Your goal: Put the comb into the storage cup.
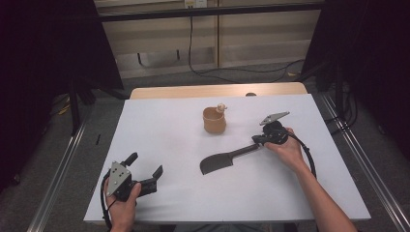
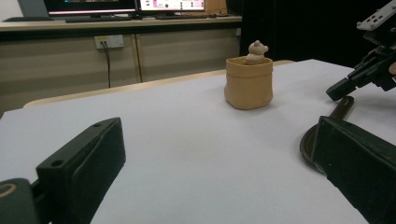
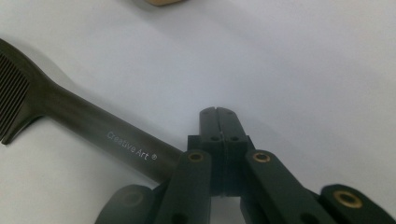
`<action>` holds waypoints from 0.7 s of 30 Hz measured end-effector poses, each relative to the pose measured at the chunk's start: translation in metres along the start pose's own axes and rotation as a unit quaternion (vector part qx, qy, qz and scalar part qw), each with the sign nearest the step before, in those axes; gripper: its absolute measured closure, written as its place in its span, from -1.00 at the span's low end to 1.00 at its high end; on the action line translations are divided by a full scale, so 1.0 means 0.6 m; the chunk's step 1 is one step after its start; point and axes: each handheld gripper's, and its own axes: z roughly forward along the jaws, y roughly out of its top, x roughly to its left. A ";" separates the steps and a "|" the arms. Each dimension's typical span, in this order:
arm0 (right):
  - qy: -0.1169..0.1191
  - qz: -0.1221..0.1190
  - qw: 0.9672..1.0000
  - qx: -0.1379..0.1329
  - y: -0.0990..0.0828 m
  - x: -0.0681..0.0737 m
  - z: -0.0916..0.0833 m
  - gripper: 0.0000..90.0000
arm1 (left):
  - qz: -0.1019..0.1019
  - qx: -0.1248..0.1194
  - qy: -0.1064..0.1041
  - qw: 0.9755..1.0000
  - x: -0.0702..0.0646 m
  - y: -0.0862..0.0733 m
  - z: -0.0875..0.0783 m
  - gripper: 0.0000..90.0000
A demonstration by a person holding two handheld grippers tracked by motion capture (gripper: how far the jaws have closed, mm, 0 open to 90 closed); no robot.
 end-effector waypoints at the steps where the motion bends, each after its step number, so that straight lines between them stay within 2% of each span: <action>1: 0.002 0.000 1.000 -0.001 0.000 0.000 -0.001 1.00 | 0.000 0.000 0.000 1.000 0.000 0.000 0.000 -0.94; 21: 0.010 -0.011 1.000 0.006 -0.012 0.012 -0.015 1.00 | 0.000 0.000 0.000 1.000 -0.001 0.000 0.000 -0.94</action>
